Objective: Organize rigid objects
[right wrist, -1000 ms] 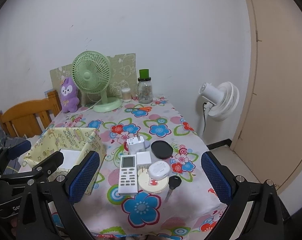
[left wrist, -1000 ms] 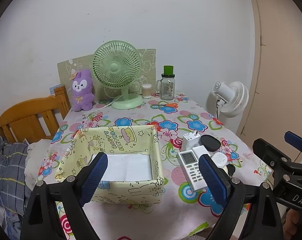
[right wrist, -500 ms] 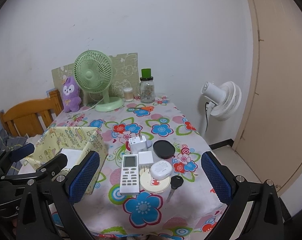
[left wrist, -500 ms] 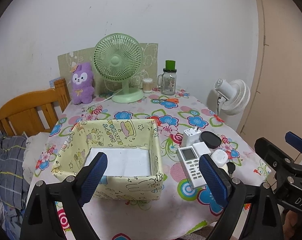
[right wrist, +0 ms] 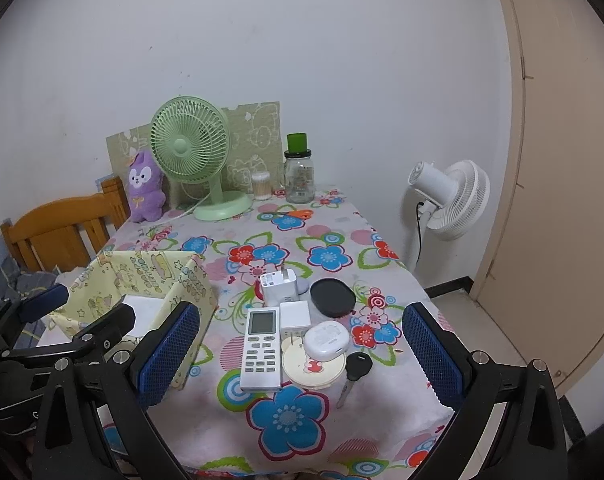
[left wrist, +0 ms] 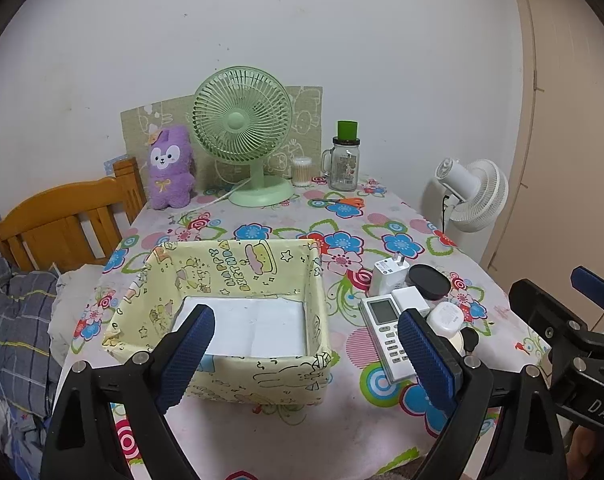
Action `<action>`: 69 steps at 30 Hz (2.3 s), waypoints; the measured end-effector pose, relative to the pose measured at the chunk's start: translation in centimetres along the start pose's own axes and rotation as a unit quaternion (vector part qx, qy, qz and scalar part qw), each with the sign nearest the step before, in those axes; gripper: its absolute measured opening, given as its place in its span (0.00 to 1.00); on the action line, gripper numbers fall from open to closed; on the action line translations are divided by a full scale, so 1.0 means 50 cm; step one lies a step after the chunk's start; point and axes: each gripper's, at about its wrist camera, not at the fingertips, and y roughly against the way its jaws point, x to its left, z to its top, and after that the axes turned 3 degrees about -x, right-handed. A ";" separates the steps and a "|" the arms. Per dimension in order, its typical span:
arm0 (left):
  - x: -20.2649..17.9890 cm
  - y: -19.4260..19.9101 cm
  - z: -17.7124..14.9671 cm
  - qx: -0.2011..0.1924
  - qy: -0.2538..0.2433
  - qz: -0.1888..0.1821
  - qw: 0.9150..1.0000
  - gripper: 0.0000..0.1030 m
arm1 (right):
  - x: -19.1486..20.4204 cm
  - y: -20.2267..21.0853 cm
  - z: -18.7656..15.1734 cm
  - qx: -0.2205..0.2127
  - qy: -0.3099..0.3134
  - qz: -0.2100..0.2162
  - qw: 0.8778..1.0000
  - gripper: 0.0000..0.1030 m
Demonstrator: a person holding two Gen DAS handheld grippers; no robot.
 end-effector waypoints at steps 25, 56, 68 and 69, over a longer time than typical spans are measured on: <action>-0.150 -0.105 -0.011 0.048 -0.056 -0.049 0.996 0.77 | -0.090 -0.079 -0.020 0.024 0.003 -0.019 1.000 0.86; -0.200 -0.295 -0.087 0.157 -0.041 -0.053 0.985 0.57 | -0.094 -0.311 -0.092 0.158 0.016 0.011 0.987 0.80; -0.193 -0.290 -0.092 0.147 -0.031 -0.053 0.987 0.52 | -0.087 -0.358 -0.108 0.192 -0.004 0.027 0.981 0.70; -0.192 -0.291 -0.092 0.148 -0.028 -0.053 0.987 0.51 | -0.087 -0.359 -0.108 0.195 -0.009 0.032 0.980 0.65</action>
